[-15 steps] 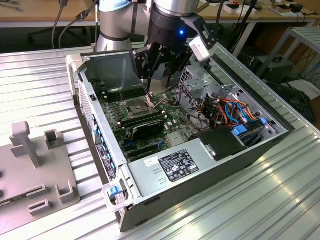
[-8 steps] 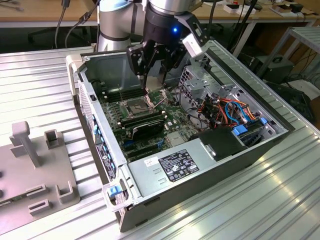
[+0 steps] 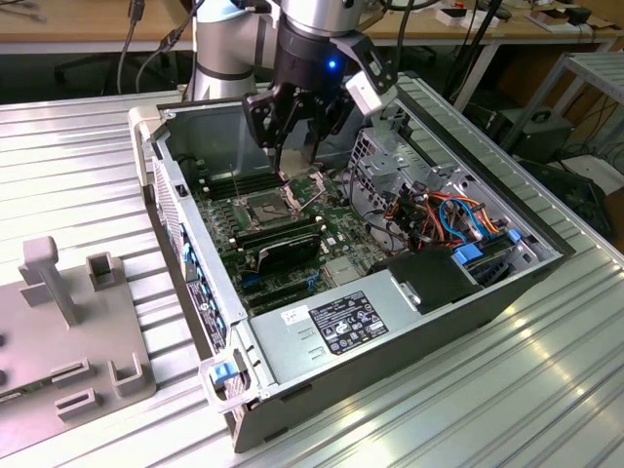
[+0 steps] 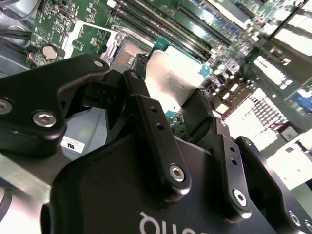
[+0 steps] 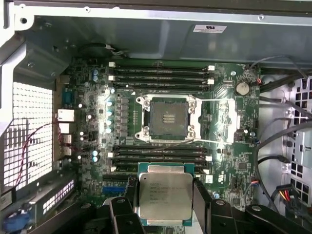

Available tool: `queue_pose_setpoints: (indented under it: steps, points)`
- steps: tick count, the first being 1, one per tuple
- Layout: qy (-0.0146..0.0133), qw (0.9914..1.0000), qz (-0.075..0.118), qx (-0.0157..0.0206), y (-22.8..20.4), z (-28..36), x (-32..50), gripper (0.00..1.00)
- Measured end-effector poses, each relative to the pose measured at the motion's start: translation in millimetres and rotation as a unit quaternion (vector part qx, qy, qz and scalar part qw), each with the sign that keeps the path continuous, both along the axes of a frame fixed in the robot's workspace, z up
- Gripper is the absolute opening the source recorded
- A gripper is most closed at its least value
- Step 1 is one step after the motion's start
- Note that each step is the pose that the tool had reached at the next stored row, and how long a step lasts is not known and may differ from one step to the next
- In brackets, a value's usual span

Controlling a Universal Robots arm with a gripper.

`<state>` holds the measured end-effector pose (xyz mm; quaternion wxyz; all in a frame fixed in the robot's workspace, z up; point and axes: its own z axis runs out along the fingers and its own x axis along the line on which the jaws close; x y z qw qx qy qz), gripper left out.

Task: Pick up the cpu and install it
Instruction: 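Pick up the cpu and move it towards the insertion slot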

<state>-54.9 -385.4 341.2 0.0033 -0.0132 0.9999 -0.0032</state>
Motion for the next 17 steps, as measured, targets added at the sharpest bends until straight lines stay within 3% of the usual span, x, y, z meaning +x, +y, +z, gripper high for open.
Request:
queue_pose_setpoints:
  steps: [5,7,17]
  points:
    - [0.0000,1.00000,0.000,0.0000,8.4,-9.6,2.3,0.55]
    - [0.0000,1.00000,0.000,-0.0001,14.3,-13.5,3.9,0.55]
    - [0.0000,1.00000,0.000,-0.0001,15.9,-15.4,4.1,0.55]
